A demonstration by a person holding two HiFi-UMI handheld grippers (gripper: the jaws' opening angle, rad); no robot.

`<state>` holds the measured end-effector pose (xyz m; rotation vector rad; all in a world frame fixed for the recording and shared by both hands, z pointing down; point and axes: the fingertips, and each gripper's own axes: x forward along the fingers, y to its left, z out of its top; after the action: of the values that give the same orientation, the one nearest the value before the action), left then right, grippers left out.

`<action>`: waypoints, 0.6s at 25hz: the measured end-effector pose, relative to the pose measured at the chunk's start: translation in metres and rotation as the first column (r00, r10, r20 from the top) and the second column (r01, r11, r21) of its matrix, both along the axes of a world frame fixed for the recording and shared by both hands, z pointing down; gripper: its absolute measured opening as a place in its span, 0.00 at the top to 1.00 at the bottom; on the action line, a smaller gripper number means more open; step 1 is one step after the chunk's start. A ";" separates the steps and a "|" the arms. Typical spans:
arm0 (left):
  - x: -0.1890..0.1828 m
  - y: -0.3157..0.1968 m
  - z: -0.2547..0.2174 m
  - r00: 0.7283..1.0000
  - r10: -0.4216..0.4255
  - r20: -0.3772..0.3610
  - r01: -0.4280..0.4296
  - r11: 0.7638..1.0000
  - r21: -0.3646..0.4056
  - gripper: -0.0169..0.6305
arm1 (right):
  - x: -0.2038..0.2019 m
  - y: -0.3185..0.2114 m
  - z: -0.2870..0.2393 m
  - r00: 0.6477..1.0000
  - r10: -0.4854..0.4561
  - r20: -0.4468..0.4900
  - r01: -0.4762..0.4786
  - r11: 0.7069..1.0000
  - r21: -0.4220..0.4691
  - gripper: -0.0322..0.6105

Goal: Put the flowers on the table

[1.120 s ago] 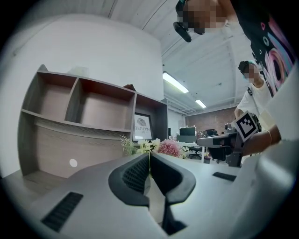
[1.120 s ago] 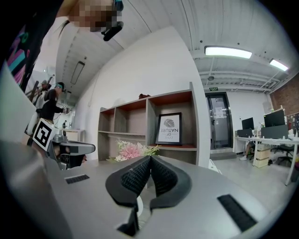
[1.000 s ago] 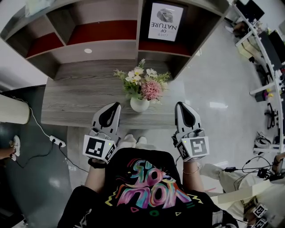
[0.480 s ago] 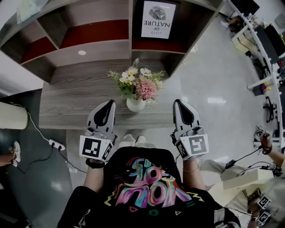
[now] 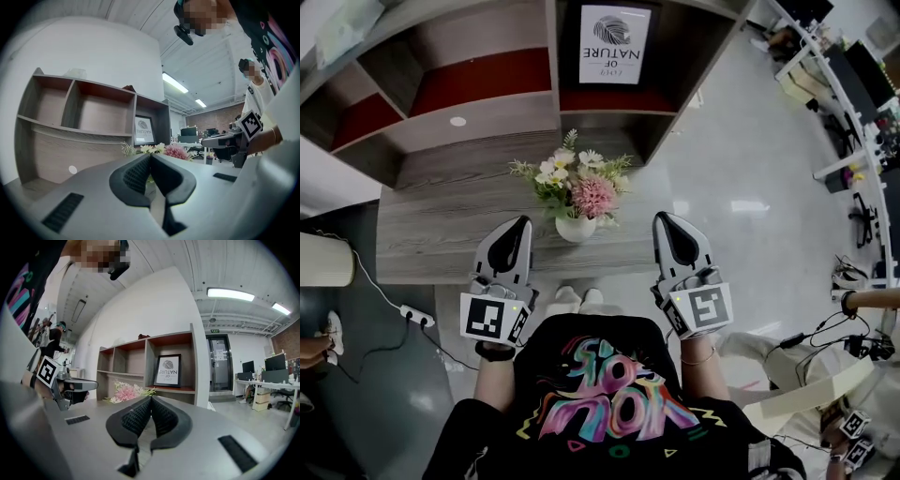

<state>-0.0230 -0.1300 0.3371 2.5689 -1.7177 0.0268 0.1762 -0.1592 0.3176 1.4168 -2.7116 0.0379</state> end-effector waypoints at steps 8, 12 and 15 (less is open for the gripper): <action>0.002 -0.003 0.002 1.000 0.006 -0.002 -0.006 1.000 -0.008 0.94 | 0.003 0.000 0.006 1.000 0.010 0.003 -0.010 0.999 -0.036 0.92; 0.001 -0.003 0.002 1.000 0.005 0.001 -0.005 1.000 -0.004 0.94 | 0.007 0.002 0.012 1.000 0.020 -0.022 -0.022 0.998 -0.052 0.92; -0.001 -0.003 0.004 1.000 0.005 0.004 -0.005 1.000 -0.002 0.94 | 0.004 0.000 0.006 1.000 0.016 0.011 -0.016 1.000 -0.016 0.92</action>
<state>-0.0237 -0.1334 0.3406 2.5732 -1.7124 0.0342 0.1804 -0.1595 0.3240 1.4382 -2.7026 0.0678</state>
